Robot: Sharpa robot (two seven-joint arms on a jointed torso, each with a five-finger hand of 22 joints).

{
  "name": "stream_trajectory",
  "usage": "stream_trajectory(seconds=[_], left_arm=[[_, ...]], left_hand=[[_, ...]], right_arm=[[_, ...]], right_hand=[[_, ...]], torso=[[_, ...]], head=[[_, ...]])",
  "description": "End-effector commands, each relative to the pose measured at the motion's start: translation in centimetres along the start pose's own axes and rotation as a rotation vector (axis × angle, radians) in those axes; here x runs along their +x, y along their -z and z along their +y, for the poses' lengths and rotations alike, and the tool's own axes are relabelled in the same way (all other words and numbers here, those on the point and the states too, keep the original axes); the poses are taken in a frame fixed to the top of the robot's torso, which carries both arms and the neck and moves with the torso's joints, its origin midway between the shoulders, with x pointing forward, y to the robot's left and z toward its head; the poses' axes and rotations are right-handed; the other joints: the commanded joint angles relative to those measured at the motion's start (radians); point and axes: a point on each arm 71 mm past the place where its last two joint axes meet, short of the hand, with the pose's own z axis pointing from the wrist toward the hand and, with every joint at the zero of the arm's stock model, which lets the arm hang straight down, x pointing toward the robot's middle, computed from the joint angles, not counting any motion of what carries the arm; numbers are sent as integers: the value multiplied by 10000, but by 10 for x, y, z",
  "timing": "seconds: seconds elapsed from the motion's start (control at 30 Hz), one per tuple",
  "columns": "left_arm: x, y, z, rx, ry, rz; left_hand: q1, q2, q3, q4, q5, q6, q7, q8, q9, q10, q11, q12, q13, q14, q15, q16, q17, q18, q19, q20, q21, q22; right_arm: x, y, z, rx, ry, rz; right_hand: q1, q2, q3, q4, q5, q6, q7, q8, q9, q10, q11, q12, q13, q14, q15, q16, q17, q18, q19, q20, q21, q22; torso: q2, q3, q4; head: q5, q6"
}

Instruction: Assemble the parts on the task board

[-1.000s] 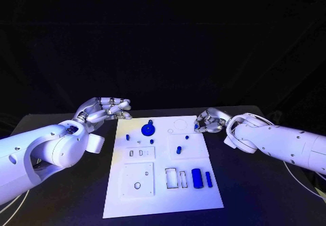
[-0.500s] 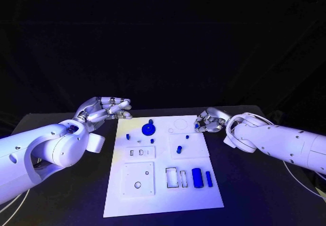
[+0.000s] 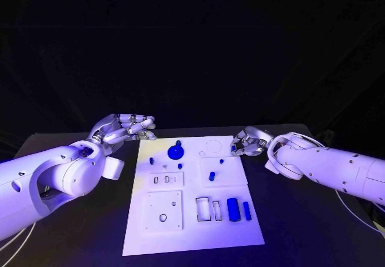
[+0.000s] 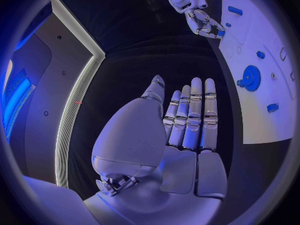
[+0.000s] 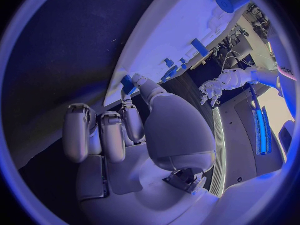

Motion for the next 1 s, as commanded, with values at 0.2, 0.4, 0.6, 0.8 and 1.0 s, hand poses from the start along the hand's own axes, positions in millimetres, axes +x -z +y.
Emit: stream_trajectory(seconds=[0.2,0.4,0.6,0.8,1.0], left_arm=[[2,0,-1,37,67,189],[2,-1,-1,33,62,174],[1,-1,0,28,57,159],[0,-1,0,17,53,114],[2,-2,1,3,64,140]], left_hand=[[73,46,-39,-35,8,23,56,-39,-14,-17,66,-21,14,80,-16,-30,9,135,52,0,16,-9],[73,46,-39,-35,8,23,56,-39,-14,-17,66,-21,14,80,-16,-30,9,135,52,0,16,-9],[66,50,-47,-30,8,22,61,-45,-14,-20,70,-27,14,82,-12,-38,10,133,55,-1,15,-12],[12,40,-94,3,6,25,66,-56,-15,-16,77,-36,17,88,-3,-57,14,130,62,-4,11,-20],[-5,30,-112,12,6,26,66,-59,-15,-15,78,-39,18,91,-2,-62,16,129,64,-5,9,-23]], right_arm=[[1,0,4,-200,245,-281],[1,1,11,-339,187,-519],[-4,1,27,-459,97,-710],[-6,-1,68,-726,103,-667],[7,-4,109,-1275,395,-343]], right_hand=[[102,410,394,-32,-356,240,-62,93,6,39,-117,60,174,920,-132,59,2027,-53,89,-95,143,635],[52,472,482,-1,-358,275,-76,104,6,42,-128,51,170,916,-144,49,2009,-65,122,-109,178,685],[-55,429,545,24,-224,287,-85,98,-1,41,-140,31,156,910,-160,35,1982,-77,154,-126,210,736],[-156,379,555,55,-286,284,-90,84,-9,45,-144,20,144,905,-163,24,1959,-82,171,-133,226,762],[-198,360,563,69,-338,278,-89,74,-15,42,-144,8,132,900,-165,12,1936,-83,175,-136,228,768]], torso=[[-1,1,1],[-12,-5,-7],[-23,-8,1],[-22,-7,-14],[-7,-11,22]], head=[[19,-19],[36,-20],[72,12],[170,-23],[288,-46]])
